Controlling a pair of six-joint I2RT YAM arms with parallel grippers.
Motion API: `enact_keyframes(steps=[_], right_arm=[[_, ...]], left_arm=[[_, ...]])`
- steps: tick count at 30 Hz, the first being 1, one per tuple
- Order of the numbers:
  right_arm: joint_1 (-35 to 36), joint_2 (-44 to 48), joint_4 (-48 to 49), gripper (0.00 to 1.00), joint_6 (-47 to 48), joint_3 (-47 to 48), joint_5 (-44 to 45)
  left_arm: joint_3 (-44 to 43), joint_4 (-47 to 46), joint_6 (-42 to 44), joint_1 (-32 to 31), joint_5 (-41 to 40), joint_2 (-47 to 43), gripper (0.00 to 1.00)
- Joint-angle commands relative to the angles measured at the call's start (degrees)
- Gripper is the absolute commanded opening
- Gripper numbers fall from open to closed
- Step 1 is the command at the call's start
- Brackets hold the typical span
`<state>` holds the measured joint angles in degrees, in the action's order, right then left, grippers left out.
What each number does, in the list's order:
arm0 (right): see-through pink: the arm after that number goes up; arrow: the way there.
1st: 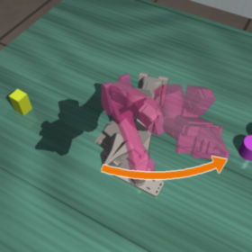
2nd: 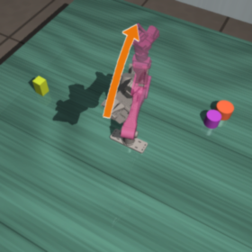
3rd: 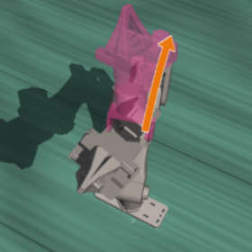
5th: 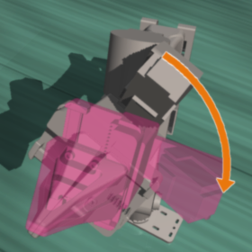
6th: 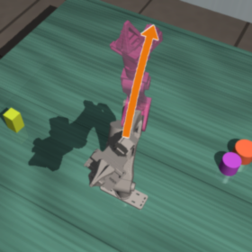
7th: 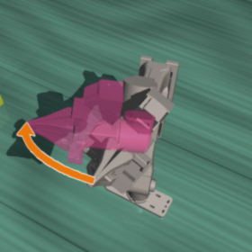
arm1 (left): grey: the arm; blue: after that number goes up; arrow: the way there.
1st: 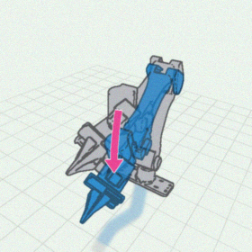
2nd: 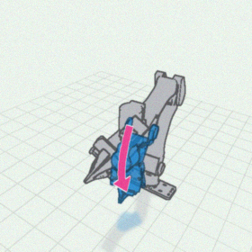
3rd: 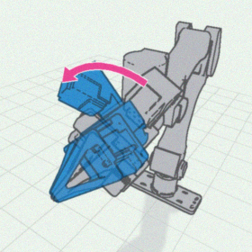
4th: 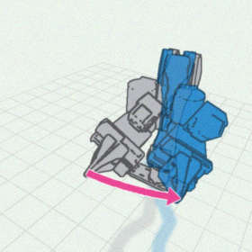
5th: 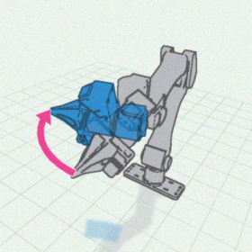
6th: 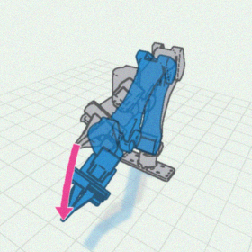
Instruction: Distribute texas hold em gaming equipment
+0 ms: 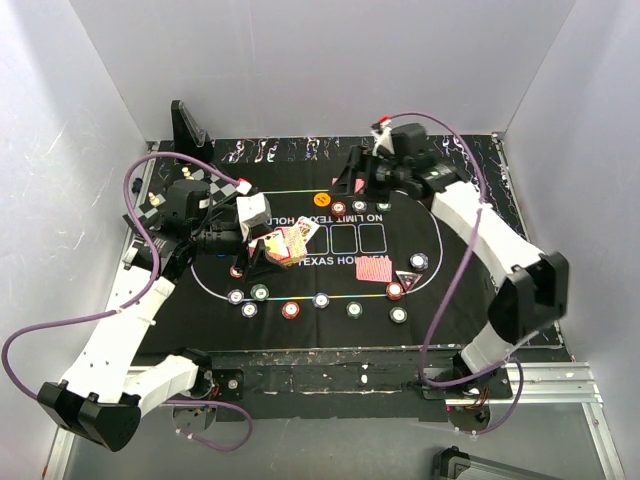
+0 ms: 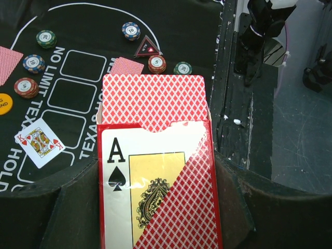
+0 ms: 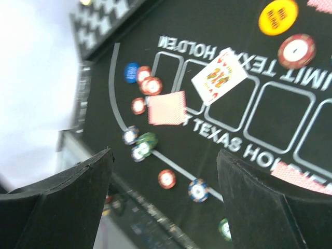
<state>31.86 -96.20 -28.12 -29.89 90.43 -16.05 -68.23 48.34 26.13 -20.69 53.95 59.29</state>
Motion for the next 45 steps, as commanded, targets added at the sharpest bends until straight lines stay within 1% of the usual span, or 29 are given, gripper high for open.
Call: enact_keyframes(steps=[1,3,5,9,12,19,25,33,35,36,38,40,45], right_arm=[[-2.94,9.35,11.93,0.88,-13.95,-8.85,-25.23],[-3.55,11.73,14.92,0.88,-17.29,-10.62,-29.71],[-3.64,13.49,16.77,0.88,-19.32,-11.94,-31.93],[-3.21,16.31,19.85,0.89,-22.84,-14.49,-33.34],[-1.72,17.01,20.12,0.9,-22.85,-14.85,-33.6],[4.17,13.25,18.1,0.91,-20.65,-12.04,-33.78],[6.2,9.46,20.03,0.91,-22.4,-11.77,-33.95],[7.25,6.12,27.14,0.71,-27.58,-13.17,-36.76],[7.25,5.85,29.85,0.64,-28.9,-14.05,-37.82],[7.17,5.76,30.4,0.62,-29.43,-14.4,-38.43],[6.99,5.68,31.72,0.54,-30.31,-15.11,-38.79],[6.73,5.85,33.03,0.48,-31.45,-16.07,-39.23],[4.97,7.34,38.22,0.42,-35.14,-20.9,-40.46]], left_arm=[[1.25,-2.45,-0.03,0.3,0.71,-2.33,0.0],[1.69,-2.89,-0.38,0.3,0.98,-1.81,0.0],[2.3,-3.86,-0.82,0.38,1.07,-1.54,0.0],[3.71,-7.37,-1.08,0.38,0.89,-1.1,0.0],[3.54,-8.43,-0.65,0.3,0.54,0.3,0.0],[0.9,-8.96,-0.29,0.21,1.07,3.64,0.0],[0.55,-9.49,-0.38,0.3,0.71,3.91,0.0],[-0.15,-9.58,-0.55,0.3,0.45,3.91,0.0],[-0.06,-9.75,-0.55,0.3,0.36,3.99,0.0],[-0.06,-9.75,-0.64,0.38,0.45,3.99,0.0],[0.02,-9.84,-0.55,0.3,0.45,3.99,0.0],[0.02,-9.84,-0.64,0.38,0.45,3.91,0.0],[-0.06,-9.93,-0.9,0.3,0.63,3.82,0.0]])
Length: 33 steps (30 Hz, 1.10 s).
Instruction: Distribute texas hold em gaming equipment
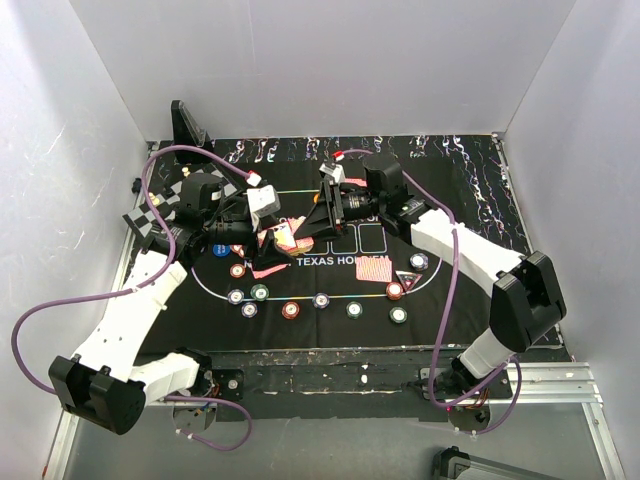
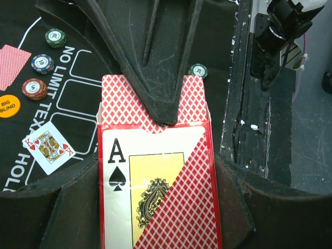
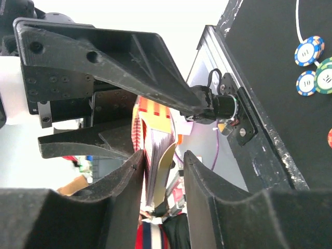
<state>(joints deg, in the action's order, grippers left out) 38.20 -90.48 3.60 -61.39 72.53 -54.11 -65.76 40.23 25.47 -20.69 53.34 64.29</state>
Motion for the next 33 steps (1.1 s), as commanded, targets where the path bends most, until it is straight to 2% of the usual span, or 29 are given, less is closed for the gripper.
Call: enact_keyframes(steps=[1,5,15,17,20,26,33], right_arm=[[-1.8,1.88,7.47,0.4,-4.18,-3.79,-2.58],[-3.12,3.11,8.18,0.35,-4.62,-5.82,-2.76],[-5.76,5.4,6.34,0.33,-3.57,-6.26,-2.94],[-6.46,6.1,5.29,0.29,-2.95,-6.44,-2.93],[-7.61,7.15,3.18,0.19,-1.38,-6.44,-2.67],[-9.45,8.74,-2.0,0.01,1.96,-4.86,-2.23],[-13.05,9.36,-15.53,0.01,11.36,2.86,0.84]], left_arm=[[-2.53,-1.82,-0.16,0.21,1.15,-1.19,0.0],[-2.62,-2.08,-0.51,0.3,1.41,-1.27,0.0],[-2.45,-2.26,-1.04,0.3,1.41,-1.8,0.0],[-2.27,-2.35,-1.04,0.3,1.41,-1.8,0.0],[-2.09,-2.26,-1.04,0.3,1.41,-1.89,0.0],[-1.83,-2.35,-1.04,0.38,1.33,-2.15,0.0],[-1.04,-2.26,-1.13,0.3,1.15,-2.94,0.0]])
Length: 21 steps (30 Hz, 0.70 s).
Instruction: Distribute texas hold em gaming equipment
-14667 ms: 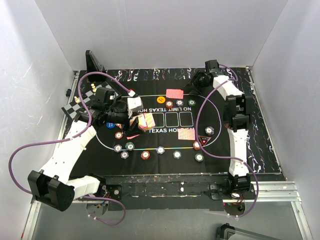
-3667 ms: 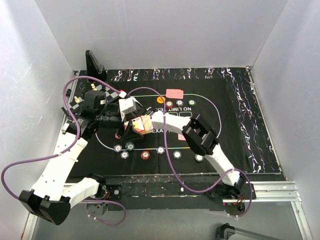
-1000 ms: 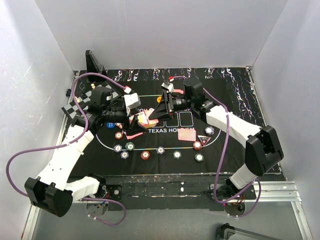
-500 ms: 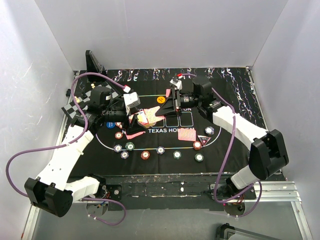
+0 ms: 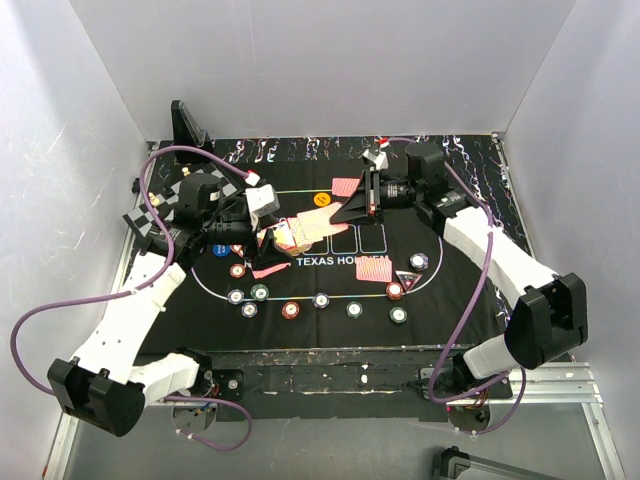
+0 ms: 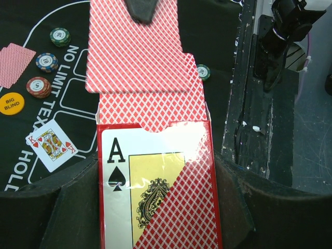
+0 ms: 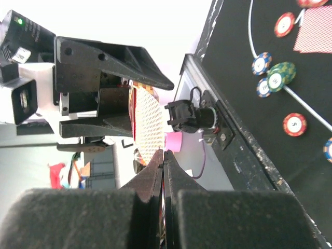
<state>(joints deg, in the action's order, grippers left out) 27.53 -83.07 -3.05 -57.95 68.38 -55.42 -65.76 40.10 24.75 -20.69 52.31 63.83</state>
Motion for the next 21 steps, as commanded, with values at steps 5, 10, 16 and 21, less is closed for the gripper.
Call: enact_keyframes(steps=[5,10,16,21], right_arm=[[-4.41,-0.77,-22.24,0.01,17.07,17.99,8.74],[-4.24,-6.04,-29.64,0.01,22.61,25.21,16.39],[1.19,-16.49,-43.06,0.01,34.37,36.36,42.7],[9.54,-27.74,-50.04,0.01,40.98,46.66,66.45]], left_arm=[[-0.86,-1.69,-0.49,0.3,2.09,-3.28,0.0],[-1.13,-0.72,-0.58,0.3,2.35,-3.89,0.0],[-1.48,0.51,-1.28,0.21,2.79,-4.94,0.0],[-1.48,3.49,-0.76,0.21,2.79,-6.26,0.0]])
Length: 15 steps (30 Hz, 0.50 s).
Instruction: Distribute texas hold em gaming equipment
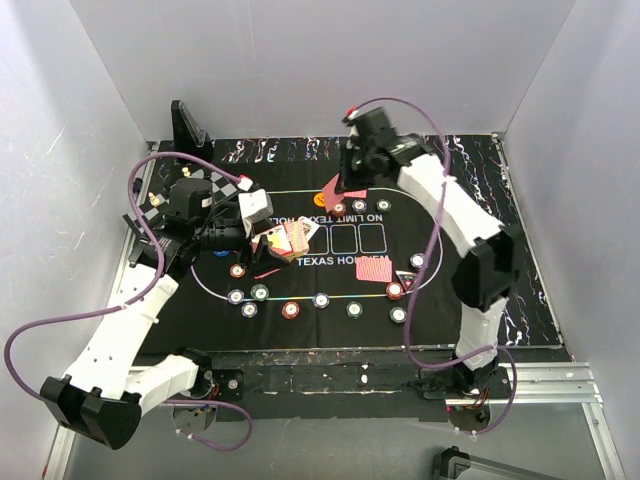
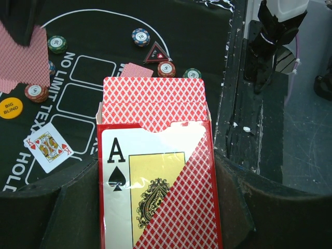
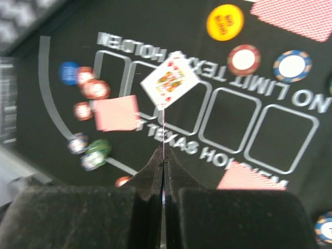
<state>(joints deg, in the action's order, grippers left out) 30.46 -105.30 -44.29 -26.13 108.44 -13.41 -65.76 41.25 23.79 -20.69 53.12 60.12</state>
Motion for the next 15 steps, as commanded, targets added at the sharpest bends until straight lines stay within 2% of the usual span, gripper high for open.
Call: enact_keyframes(steps=[1,9,15], right_arm=[[8.37,-7.01,-8.79,0.01,9.95,7.04,29.01],[17.87,-15.28,0.51,0.01,18.73,4.94,57.06],[21.66,-19.41,9.74,0.01,25.86,1.77,65.35]], left_arm=[[-1.48,3.47,0.99,0.21,1.98,-2.55,0.0],[-2.36,11.12,4.86,0.3,2.34,-2.73,0.0],[-3.15,12.53,5.04,0.3,3.04,-3.08,0.0]])
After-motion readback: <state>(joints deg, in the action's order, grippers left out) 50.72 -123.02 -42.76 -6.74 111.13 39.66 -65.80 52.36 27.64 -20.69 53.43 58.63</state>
